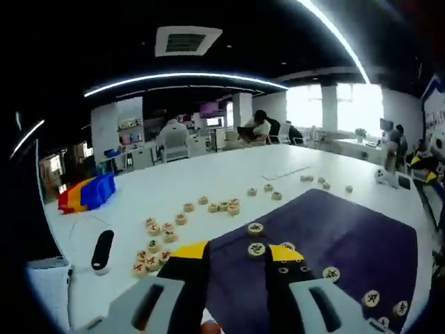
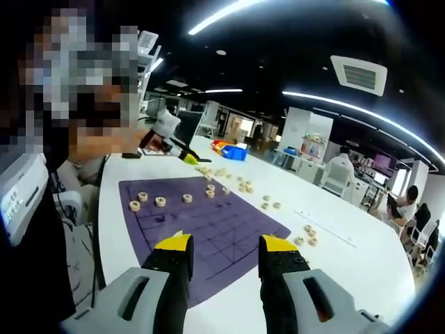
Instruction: Pick up the chess pieces one by one and place each piece onto its starting position on the chessboard, setting the pieces on their correct points until all the chess pieces are arranged in the starting layout
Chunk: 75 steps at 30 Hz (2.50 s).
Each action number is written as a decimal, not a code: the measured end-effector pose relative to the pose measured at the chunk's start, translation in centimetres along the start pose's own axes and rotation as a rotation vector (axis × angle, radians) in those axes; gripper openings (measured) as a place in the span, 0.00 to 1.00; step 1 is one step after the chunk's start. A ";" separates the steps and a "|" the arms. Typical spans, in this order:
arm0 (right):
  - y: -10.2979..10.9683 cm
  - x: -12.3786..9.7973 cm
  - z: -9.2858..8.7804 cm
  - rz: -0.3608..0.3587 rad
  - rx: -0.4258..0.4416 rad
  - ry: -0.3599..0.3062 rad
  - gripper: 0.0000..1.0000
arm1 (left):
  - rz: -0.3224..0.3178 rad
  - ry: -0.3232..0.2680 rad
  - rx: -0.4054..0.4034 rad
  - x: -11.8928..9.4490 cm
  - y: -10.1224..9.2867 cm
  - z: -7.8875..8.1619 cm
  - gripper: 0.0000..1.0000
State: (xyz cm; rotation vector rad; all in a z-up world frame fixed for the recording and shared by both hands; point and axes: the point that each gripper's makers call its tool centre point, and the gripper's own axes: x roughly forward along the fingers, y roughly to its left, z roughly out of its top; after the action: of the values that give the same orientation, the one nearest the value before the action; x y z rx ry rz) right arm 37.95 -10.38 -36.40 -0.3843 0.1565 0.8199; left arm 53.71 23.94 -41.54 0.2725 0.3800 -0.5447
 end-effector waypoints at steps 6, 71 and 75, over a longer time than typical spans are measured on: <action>0.2 0.2 0.1 0.001 -0.004 0.004 0.38 | -0.130 -0.049 -0.021 -3.9 -4.4 -0.3 0.32; -2.0 4.9 2.9 -0.087 0.203 -0.136 0.38 | 0.133 -0.070 -0.262 -2.1 6.9 -0.9 0.31; -2.4 4.9 3.1 -0.091 0.196 -0.133 0.38 | 0.120 0.005 -0.256 1.9 9.0 -1.2 0.24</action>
State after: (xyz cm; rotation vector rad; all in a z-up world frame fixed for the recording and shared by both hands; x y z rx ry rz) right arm 42.96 -7.33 -34.28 -0.1507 0.0940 0.7305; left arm 59.83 30.92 -42.03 0.0493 0.4304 -0.3727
